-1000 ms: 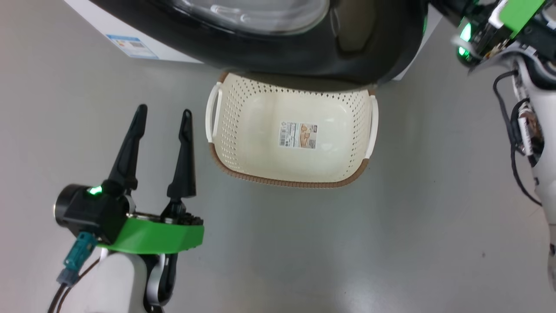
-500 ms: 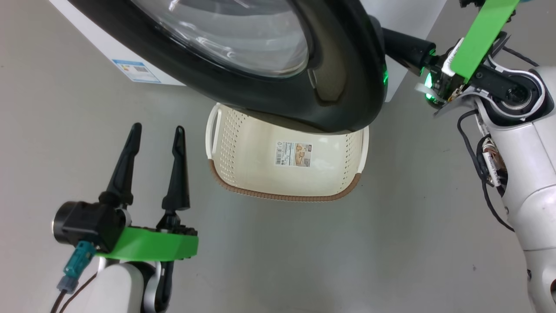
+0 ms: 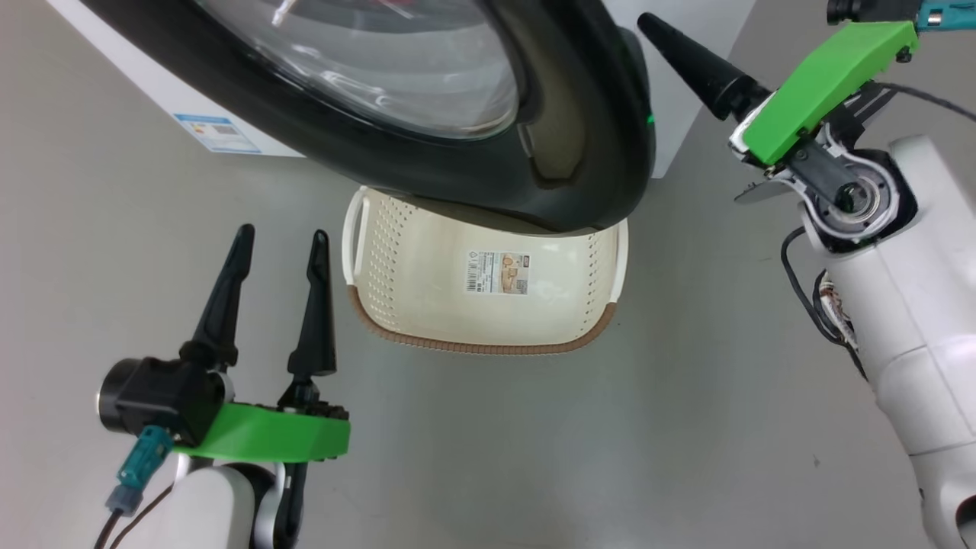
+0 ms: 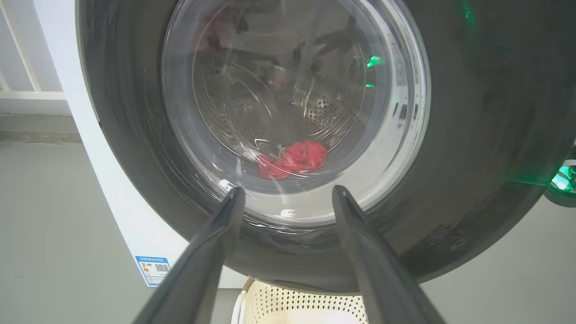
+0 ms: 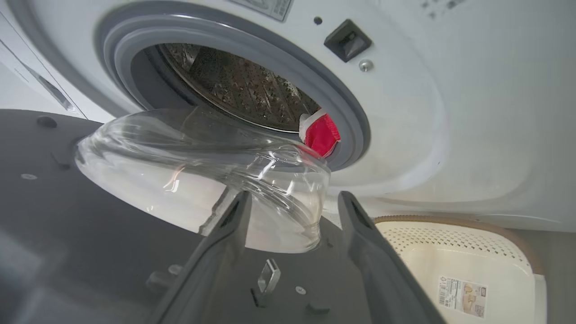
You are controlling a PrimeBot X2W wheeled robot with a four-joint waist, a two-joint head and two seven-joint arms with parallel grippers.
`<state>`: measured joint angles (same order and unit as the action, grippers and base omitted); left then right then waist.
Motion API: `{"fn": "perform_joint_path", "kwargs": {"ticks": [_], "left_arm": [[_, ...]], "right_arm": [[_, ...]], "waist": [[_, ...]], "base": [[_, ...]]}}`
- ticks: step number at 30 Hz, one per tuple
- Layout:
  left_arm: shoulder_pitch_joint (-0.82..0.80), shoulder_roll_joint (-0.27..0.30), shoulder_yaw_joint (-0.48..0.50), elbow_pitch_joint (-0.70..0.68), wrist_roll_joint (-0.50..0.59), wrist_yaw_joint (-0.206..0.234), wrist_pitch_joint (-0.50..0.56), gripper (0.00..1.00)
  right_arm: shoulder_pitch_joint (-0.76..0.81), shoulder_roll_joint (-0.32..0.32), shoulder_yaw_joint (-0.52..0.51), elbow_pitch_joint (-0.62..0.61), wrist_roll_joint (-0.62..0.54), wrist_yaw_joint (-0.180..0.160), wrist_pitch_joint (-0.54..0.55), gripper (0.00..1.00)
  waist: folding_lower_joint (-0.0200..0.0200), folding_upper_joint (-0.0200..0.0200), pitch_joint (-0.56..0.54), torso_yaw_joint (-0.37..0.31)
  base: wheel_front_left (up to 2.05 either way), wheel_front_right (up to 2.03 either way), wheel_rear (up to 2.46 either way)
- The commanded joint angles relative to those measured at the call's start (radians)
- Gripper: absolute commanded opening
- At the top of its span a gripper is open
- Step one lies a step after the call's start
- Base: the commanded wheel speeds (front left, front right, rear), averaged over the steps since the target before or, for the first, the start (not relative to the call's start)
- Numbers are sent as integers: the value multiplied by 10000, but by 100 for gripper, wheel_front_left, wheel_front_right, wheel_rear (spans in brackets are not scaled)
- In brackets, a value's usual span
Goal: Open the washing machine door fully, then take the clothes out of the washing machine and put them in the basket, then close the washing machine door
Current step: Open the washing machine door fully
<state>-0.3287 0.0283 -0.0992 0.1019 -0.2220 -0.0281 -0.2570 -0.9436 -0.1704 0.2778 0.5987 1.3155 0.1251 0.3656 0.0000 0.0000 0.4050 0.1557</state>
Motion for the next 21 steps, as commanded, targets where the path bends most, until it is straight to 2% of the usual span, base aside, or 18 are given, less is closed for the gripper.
{"fn": "perform_joint_path", "kwargs": {"ticks": [1, 10, 15, 18, 21], "left_arm": [[-130, 219, 281, -188, -35, -40, -47, 100], [-311, 219, 265, -7, 305, -84, -47, 100], [-261, 219, 403, 0, 424, -57, -47, 100], [-263, 219, 446, 3, 499, -53, -47, 100], [-275, 219, 490, -12, 523, -43, -47, 100]], "right_arm": [[147, 10, 216, -339, -364, 56, -394, 100], [750, -972, 2157, -438, -3404, 56, -4087, 100], [913, -958, 2842, 330, -4764, 56, -5696, 100], [989, -851, 2764, 766, -5705, 56, -6176, 100], [1187, -637, 1877, 622, -7010, 56, -6263, 100]], "waist": [[0, 0, 3, -84], [0, 0, -110, -603], [0, 0, -185, -940], [0, 0, -179, -1082], [0, 0, -152, -1202]], "base": [[0, 0, 0], [0, 0, 0], [0, 0, 0], [0, 0, 0], [0, 0, 0]]}}
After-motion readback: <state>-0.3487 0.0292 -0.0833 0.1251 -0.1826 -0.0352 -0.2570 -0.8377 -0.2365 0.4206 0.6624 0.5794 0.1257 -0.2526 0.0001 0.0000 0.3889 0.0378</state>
